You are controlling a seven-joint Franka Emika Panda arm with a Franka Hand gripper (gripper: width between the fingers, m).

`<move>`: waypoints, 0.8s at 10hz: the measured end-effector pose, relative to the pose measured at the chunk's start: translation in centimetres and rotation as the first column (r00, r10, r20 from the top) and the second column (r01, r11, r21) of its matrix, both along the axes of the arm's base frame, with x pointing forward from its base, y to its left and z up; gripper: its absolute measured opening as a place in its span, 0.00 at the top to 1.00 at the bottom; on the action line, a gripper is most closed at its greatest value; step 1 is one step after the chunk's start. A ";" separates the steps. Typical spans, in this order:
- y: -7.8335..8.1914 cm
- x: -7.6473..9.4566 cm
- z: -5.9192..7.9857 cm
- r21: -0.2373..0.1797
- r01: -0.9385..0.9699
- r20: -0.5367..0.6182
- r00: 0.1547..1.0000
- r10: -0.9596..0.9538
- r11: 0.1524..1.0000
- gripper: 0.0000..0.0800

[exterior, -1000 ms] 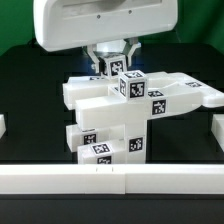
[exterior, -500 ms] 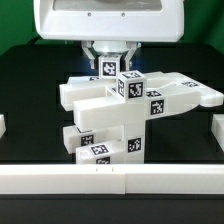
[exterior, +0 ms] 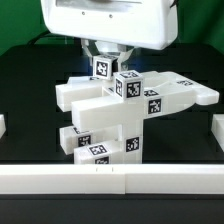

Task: Assemble chair

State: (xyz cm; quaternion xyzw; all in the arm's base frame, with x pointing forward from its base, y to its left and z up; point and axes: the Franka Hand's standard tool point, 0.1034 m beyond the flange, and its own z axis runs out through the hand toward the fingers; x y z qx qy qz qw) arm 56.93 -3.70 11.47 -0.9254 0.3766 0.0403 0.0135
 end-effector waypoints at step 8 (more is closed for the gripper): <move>0.2 0.1 0.1 -0.021 -0.008 -0.002 1.000 0.008 1.000 0.24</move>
Offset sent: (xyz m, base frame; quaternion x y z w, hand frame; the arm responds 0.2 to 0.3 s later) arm 0.0000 0.0000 0.0000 0.0000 0.0000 0.0650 0.9979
